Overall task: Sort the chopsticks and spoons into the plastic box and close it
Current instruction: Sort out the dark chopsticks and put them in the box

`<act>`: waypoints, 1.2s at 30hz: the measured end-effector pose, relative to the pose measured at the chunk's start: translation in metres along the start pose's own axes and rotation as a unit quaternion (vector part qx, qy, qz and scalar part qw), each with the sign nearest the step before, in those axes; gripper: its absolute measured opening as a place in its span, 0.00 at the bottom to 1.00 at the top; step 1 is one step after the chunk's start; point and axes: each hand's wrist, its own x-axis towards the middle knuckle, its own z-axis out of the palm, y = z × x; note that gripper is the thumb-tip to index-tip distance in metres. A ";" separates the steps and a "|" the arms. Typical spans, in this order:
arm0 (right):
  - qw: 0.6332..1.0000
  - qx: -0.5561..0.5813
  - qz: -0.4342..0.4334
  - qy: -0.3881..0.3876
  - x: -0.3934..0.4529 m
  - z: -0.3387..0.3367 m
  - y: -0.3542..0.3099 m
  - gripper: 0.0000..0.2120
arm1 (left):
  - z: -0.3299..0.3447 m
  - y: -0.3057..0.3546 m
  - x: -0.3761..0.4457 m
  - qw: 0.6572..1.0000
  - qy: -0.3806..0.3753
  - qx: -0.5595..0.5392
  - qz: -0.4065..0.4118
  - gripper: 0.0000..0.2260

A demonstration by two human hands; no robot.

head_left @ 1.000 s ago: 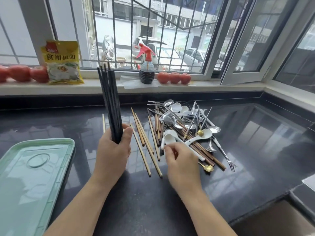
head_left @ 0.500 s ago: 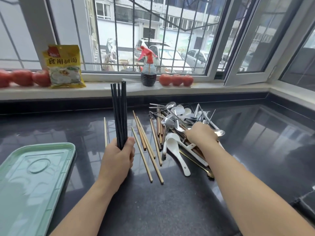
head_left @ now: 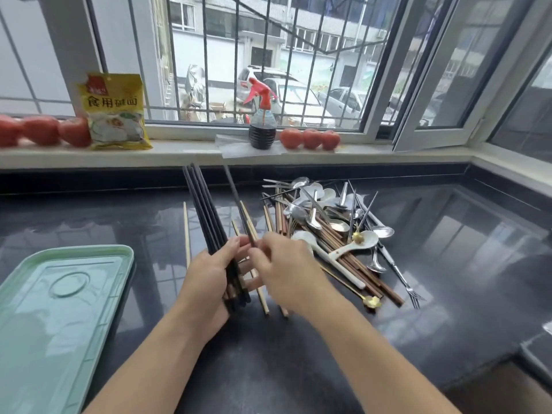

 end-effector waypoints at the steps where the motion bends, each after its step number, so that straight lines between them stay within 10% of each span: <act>1: 1.000 -0.017 -0.016 -0.011 -0.005 0.010 -0.005 0.09 | -0.001 -0.001 0.000 1.000 -0.004 -0.007 -0.009 0.12; 7: 0.999 -0.036 -0.025 -0.030 0.000 0.001 0.009 0.17 | -0.007 -0.003 0.006 0.999 0.040 -0.018 0.021 0.12; 11: 0.958 -0.172 0.161 0.163 0.061 -0.064 0.089 0.10 | -0.014 -0.005 0.017 0.998 0.031 -0.037 0.044 0.10; 15: 0.917 -0.246 0.310 0.055 0.094 -0.092 0.147 0.14 | -0.014 -0.006 0.022 0.999 -0.005 -0.006 0.052 0.10; 31: 0.916 -0.163 0.342 0.134 0.095 -0.083 0.127 0.09 | -0.012 0.000 0.012 0.999 -0.011 0.002 0.033 0.08; 36: 0.952 0.005 0.170 0.256 0.061 -0.065 0.083 0.14 | -0.005 0.003 0.007 0.998 0.041 0.012 0.040 0.07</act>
